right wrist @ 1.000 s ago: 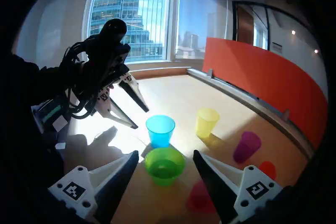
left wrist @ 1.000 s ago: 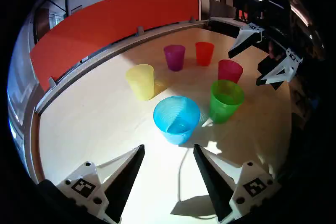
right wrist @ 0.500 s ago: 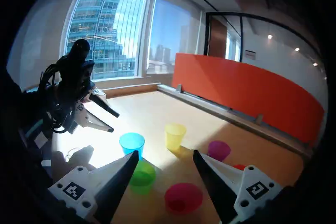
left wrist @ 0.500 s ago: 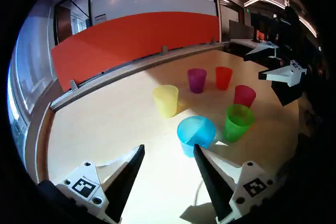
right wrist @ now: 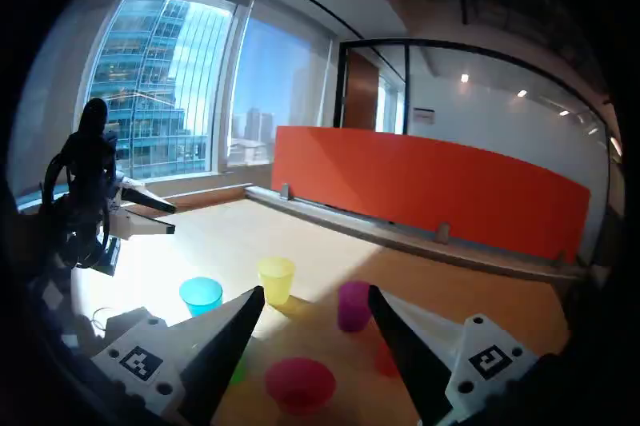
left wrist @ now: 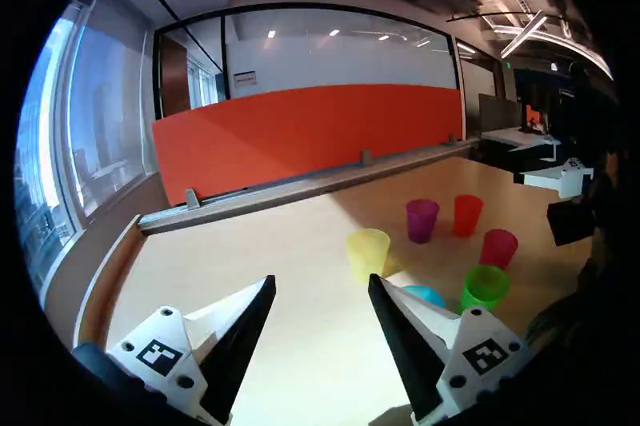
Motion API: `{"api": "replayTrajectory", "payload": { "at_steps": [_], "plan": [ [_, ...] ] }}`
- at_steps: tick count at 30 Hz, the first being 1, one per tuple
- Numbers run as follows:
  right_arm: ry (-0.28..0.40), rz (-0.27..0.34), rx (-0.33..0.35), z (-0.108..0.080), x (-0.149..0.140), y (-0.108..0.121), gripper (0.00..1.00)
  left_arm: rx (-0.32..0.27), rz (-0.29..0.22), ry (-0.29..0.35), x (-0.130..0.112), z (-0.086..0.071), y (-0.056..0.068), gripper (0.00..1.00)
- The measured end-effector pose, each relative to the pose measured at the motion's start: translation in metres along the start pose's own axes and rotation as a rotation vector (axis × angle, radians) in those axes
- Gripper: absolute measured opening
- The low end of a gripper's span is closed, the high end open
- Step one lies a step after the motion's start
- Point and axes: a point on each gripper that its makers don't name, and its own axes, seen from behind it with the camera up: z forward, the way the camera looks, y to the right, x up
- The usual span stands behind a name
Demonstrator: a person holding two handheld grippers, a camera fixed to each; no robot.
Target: Pour water
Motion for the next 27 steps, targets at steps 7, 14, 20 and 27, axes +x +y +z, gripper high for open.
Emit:
{"api": "replayTrajectory", "payload": {
  "at_steps": [7, 14, 20, 27],
  "plan": [
    [0.075, 0.034, -0.151, -0.009, 0.02, 0.045, 1.0, 0.111, -0.022, 0.123, 0.037, -0.016, -0.022, 0.85],
    [0.146, 0.062, -0.281, -0.031, 0.039, 0.08, 1.0, 0.186, -0.049, 0.205, 0.06, -0.033, -0.036, 0.86],
    [0.191, 0.068, -0.402, -0.052, 0.049, 0.112, 1.0, 0.235, -0.045, 0.245, 0.072, -0.047, -0.039, 0.85],
    [0.247, 0.064, -0.505, -0.075, 0.06, 0.138, 1.0, 0.281, -0.039, 0.293, 0.085, -0.061, -0.041, 0.85]
  ]
}}
